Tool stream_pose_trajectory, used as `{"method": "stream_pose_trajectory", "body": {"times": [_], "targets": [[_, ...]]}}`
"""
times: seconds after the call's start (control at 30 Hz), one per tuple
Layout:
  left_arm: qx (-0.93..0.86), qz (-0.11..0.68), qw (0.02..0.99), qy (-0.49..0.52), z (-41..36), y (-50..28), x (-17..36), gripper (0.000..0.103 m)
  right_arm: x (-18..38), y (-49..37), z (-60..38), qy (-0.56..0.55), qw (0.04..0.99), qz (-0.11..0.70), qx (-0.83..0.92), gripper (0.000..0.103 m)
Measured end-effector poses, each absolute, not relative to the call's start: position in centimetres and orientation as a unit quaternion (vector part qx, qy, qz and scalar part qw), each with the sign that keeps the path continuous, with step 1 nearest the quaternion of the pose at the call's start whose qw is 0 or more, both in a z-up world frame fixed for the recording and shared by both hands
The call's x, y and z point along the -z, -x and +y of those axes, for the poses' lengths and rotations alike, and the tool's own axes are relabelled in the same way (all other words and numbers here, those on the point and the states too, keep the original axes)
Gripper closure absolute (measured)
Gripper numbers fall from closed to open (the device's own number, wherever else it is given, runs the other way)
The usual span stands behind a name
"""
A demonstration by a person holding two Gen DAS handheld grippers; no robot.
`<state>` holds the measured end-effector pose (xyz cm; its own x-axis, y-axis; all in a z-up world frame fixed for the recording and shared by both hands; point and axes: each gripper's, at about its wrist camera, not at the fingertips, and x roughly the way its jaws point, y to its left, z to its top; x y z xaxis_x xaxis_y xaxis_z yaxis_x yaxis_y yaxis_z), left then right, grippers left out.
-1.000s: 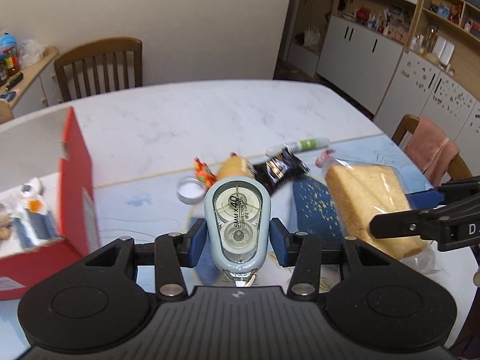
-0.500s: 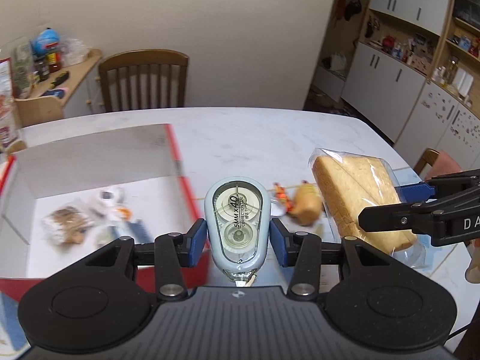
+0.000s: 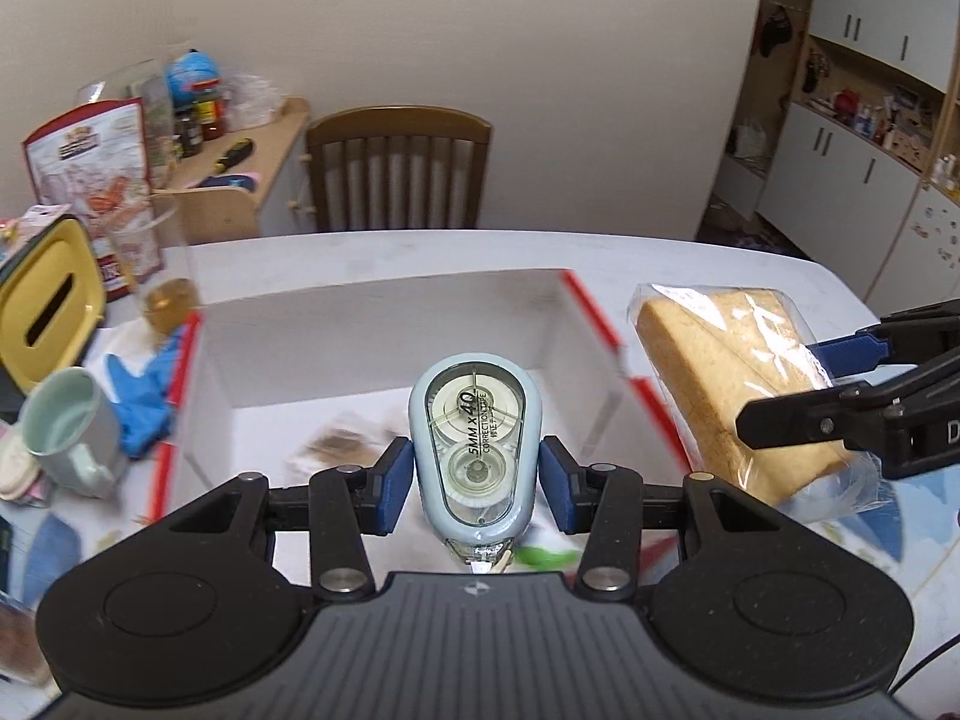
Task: Organize objects
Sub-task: 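Carry the bread and tape roller with both grippers over the cardboard box, then open both grippers to drop the bread and tape roller into the box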
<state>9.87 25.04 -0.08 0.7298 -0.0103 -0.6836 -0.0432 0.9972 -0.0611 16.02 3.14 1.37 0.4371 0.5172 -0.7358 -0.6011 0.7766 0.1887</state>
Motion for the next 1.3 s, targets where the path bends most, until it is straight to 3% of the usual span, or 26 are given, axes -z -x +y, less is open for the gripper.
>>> {"method": "stream_pose_trajectory", "body": {"times": [0.47, 1.3], "targets": [[-0.045, 0.399, 0.916, 0.006, 32.1, -13.5, 3.0, 0.059, 0.8, -18.1, 12.1, 0.139, 0.833, 0.419, -0.334, 0.034], [-0.023, 0.482, 0.876, -0.016, 32.6, -19.3, 7.6, 0.058, 6.0, -19.3, 17.4, 0.194, 0.807, 0.453, -0.325, 0.033]]}}
